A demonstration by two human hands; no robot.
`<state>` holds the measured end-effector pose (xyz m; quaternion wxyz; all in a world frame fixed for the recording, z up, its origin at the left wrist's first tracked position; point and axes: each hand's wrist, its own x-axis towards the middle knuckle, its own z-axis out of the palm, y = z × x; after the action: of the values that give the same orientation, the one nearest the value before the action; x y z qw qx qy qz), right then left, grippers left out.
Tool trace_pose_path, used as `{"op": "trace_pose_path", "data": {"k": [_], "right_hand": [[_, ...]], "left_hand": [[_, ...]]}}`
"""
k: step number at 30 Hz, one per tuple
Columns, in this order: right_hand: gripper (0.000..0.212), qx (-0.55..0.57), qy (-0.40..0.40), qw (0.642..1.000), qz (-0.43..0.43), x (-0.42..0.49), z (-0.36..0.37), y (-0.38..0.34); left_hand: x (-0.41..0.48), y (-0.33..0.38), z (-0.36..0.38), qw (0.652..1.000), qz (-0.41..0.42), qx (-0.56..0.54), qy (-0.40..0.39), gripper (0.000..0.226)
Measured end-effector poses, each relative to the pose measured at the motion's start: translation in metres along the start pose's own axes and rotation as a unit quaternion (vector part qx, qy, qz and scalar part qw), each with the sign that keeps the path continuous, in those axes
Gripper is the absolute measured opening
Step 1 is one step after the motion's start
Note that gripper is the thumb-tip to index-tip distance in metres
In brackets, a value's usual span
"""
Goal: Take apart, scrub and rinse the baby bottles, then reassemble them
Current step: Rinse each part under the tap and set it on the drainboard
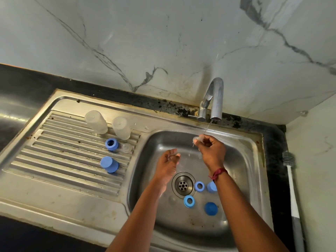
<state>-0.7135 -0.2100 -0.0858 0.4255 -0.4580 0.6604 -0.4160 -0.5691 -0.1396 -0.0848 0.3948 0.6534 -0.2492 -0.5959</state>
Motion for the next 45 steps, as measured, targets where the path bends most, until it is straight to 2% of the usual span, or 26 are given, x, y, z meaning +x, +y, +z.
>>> {"op": "trace_pose_path", "data": {"k": [3,5,8,9,12,17,20,22,24,28,31,38,41,45], "right_hand": [[0.016,0.105,-0.005,0.993,0.056,-0.005,-0.003,-0.003],[0.016,0.107,-0.024,0.992,0.064,-0.011,-0.006,-0.002],[0.016,0.085,-0.055,0.993,0.061,-0.023,-0.010,0.000],[0.018,0.095,-0.063,0.991,0.065,-0.027,-0.012,-0.001],[0.023,0.109,-0.079,0.989,0.057,-0.039,-0.017,-0.005],[0.026,0.078,-0.116,0.989,0.054,-0.052,-0.021,-0.008],[0.022,0.117,-0.156,0.978,0.069,-0.061,-0.023,-0.013],[0.019,0.087,-0.167,0.981,0.056,-0.066,-0.021,-0.013],[0.016,0.030,-0.165,0.985,0.038,-0.072,-0.018,-0.013],[0.019,0.087,-0.154,0.981,0.078,-0.078,-0.015,-0.014],[0.018,0.011,-0.117,0.991,0.056,-0.084,-0.012,-0.015],[0.015,-0.051,-0.083,0.995,0.016,-0.101,0.015,-0.038],[0.016,-0.092,-0.094,0.991,-0.009,-0.109,0.032,-0.059],[0.025,-0.147,-0.131,0.975,-0.101,-0.121,0.064,-0.096]], "left_hand": [[-0.007,-0.004,-0.007,1.000,0.002,0.005,0.005,0.035],[-0.013,-0.004,-0.010,1.000,0.006,0.000,0.010,0.031],[-0.020,-0.002,-0.015,0.999,0.032,-0.015,0.010,0.006],[-0.022,-0.001,-0.015,0.999,0.040,-0.020,0.011,0.004],[-0.034,0.003,-0.017,0.998,0.045,-0.034,0.009,0.011],[-0.051,-0.001,-0.024,0.998,0.065,-0.013,0.013,0.010],[-0.061,-0.001,-0.027,0.997,0.071,0.010,0.026,0.029],[-0.066,-0.001,-0.030,0.995,0.085,0.039,0.042,0.035],[-0.073,-0.002,-0.036,0.992,0.099,0.062,0.051,0.035],[-0.084,-0.001,-0.050,0.989,0.124,0.044,0.066,0.025],[-0.089,0.002,-0.061,0.989,0.126,0.032,0.073,0.021],[-0.090,0.022,-0.089,0.989,0.127,-0.065,0.048,0.015],[-0.093,0.036,-0.104,0.980,0.136,-0.142,0.028,0.014],[-0.093,0.052,-0.138,0.964,0.176,-0.199,0.033,0.015]]}}
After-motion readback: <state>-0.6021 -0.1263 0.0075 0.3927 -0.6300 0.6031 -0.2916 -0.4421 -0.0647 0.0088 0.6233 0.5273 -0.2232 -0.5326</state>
